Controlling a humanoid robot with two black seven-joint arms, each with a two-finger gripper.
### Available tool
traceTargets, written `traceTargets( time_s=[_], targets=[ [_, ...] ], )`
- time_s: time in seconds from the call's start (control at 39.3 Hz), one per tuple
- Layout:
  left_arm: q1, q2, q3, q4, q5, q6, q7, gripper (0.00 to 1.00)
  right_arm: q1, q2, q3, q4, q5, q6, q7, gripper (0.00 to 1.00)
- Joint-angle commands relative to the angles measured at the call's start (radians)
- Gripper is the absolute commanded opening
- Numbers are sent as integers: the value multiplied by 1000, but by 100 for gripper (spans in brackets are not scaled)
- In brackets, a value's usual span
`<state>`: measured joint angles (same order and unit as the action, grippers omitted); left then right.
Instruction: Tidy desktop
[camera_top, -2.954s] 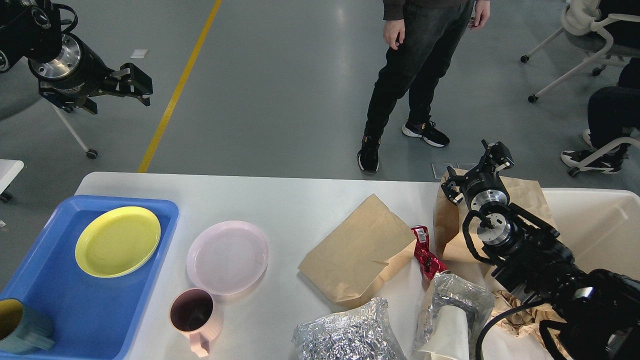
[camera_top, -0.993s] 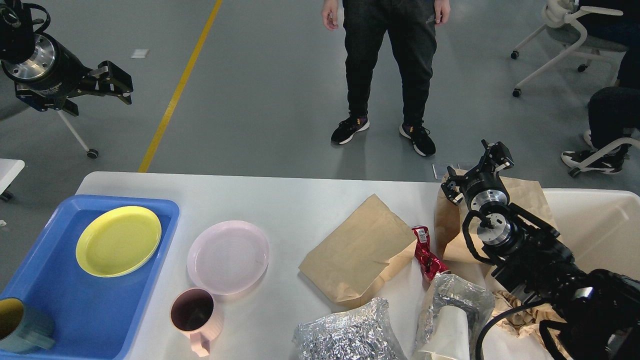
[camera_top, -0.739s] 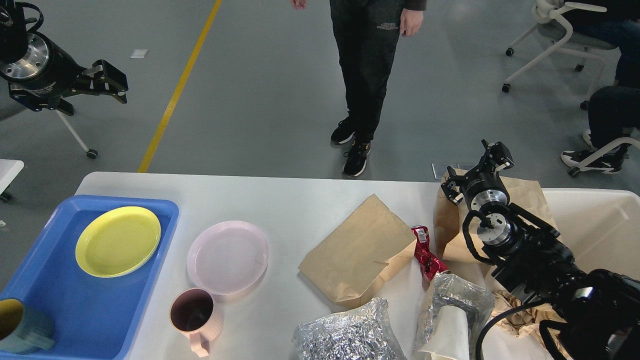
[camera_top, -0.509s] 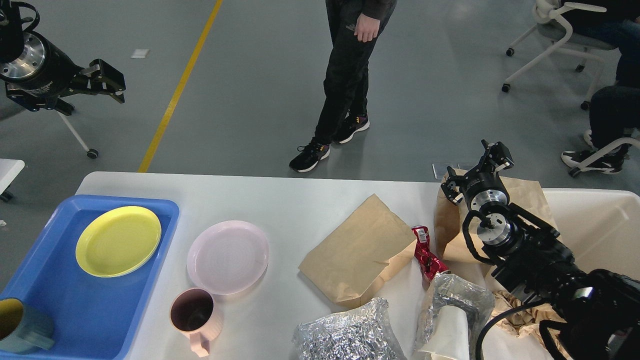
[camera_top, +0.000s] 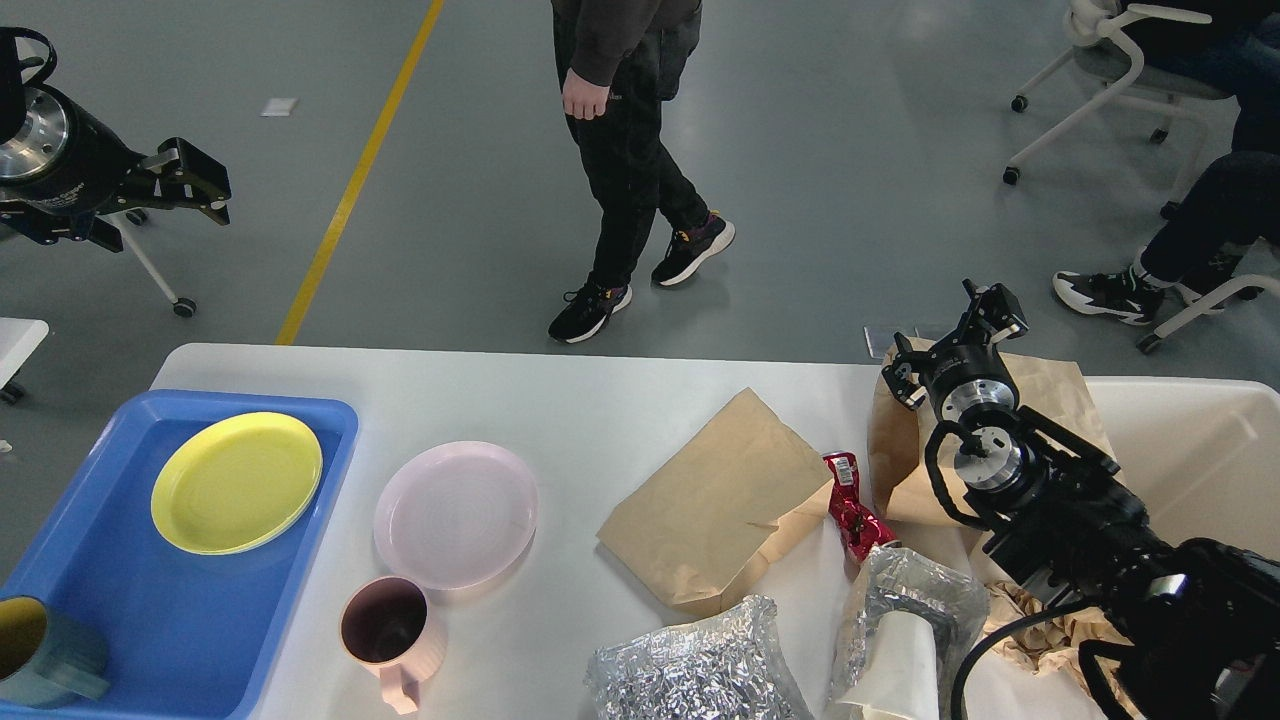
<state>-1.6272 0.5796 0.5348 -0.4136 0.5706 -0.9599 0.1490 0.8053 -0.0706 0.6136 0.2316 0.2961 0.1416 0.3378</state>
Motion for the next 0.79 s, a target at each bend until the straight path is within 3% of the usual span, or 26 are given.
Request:
traceTargets(
  time_s=[0.0,0.48,0.56,0.76],
  targets=[
    [4,2,-1,-7,0,0,0,100,0,0,0,0,0,1,0,100],
    [82,-14,-7,-53,-2,0,4,100,0,0,0,0,0,1,1,100],
    [87,-12,-7,-94,-2,0,4,100,0,0,0,0,0,1,0,100],
    [86,78,5,-350,-18,0,9,100,0,0,0,0,0,1,0,100]
  ],
)
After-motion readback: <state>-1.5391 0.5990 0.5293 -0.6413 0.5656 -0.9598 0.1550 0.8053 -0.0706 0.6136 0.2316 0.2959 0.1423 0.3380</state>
